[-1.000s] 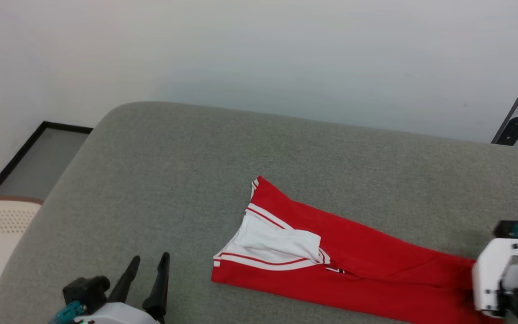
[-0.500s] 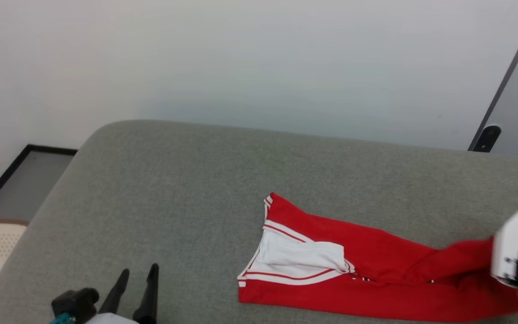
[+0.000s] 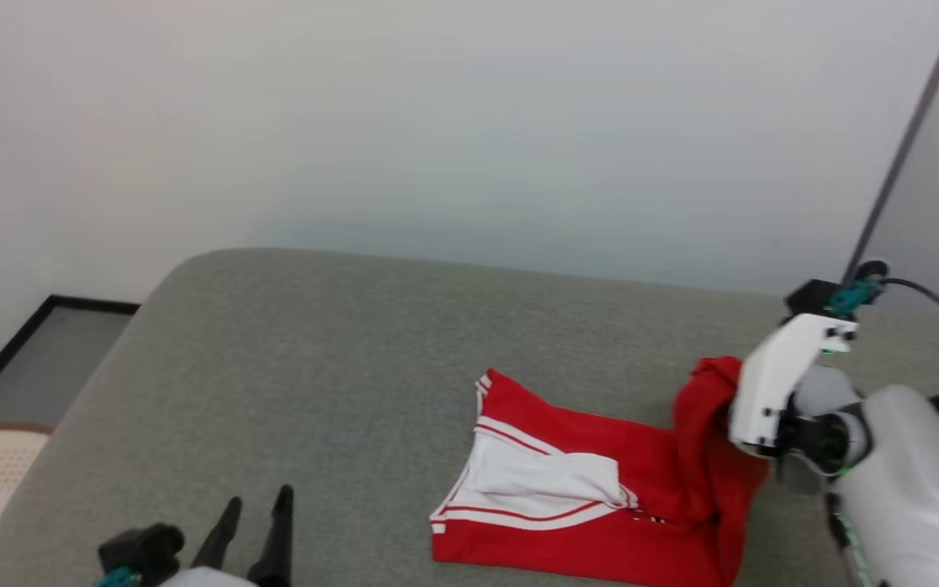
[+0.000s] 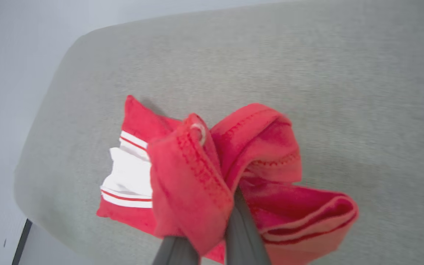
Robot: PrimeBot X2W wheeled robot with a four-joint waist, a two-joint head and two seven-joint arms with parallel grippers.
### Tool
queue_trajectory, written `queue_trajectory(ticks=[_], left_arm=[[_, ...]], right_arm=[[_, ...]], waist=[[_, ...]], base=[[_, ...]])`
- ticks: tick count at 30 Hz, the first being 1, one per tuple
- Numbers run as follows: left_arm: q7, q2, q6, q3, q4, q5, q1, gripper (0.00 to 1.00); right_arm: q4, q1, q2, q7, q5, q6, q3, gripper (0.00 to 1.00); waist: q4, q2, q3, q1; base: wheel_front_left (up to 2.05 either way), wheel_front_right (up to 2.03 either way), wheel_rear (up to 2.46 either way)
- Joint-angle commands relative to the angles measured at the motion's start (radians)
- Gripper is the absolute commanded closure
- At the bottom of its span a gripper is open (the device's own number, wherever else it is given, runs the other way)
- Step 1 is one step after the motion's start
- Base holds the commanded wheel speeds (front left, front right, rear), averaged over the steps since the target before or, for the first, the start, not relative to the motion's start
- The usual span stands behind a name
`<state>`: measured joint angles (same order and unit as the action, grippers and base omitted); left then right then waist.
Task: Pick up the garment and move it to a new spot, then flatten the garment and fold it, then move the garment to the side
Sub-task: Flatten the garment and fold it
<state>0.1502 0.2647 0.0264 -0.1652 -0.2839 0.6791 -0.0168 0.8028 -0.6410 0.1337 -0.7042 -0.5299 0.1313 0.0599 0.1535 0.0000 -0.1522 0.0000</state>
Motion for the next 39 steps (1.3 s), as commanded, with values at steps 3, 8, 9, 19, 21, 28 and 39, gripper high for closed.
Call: queue_trajectory(ticks=[3,8,9,19,21,28,39], left_arm=[[-0.013,-0.012,0.005,-0.022,-0.003,-0.003,0.032,0.00],[-0.030,-0.031,0.018,-0.060,-0.023,-0.016,0.082,0.00],[-0.032,-0.035,0.021,-0.070,-0.030,-0.019,0.091,0.00],[-0.018,-0.090,0.053,-0.132,-0.108,-0.025,0.173,0.00],[-0.009,-0.100,0.059,-0.139,-0.121,-0.025,0.185,0.00],[0.023,-0.123,0.069,-0.150,-0.169,-0.014,0.206,0.00],[0.045,-0.138,0.080,-0.168,-0.214,-0.005,0.240,0.00]], right_arm=[[-0.008,0.000,-0.049,0.023,0.004,-0.001,-0.009,1.00],[0.015,-0.026,-0.080,0.065,0.020,-0.001,0.011,1.00],[0.026,-0.029,-0.082,0.074,0.020,-0.001,0.016,1.00],[0.142,-0.089,-0.084,0.158,-0.109,-0.001,0.234,1.00],[0.170,-0.111,-0.084,0.177,-0.096,-0.001,0.285,1.00],[0.291,-0.168,-0.084,0.221,-0.054,-0.001,0.394,1.00],[0.369,-0.192,-0.085,0.233,-0.076,-0.001,0.503,1.00]], waist=[[0.060,0.0000,0.003,0.0000],[0.143,0.0000,0.010,0.0000],[0.161,0.0000,0.011,0.0000],[0.293,0.0000,0.054,0.0000],[0.305,0.0000,0.068,0.0000],[0.328,0.0000,0.095,0.0000],[0.347,0.0000,0.117,0.0000]], base=[[0.00,0.00,0.00],[0.00,0.00,0.00],[0.00,0.00,0.00],[0.00,0.00,0.00],[0.00,0.00,0.00],[0.00,0.00,0.00],[0.00,0.00,0.00]])
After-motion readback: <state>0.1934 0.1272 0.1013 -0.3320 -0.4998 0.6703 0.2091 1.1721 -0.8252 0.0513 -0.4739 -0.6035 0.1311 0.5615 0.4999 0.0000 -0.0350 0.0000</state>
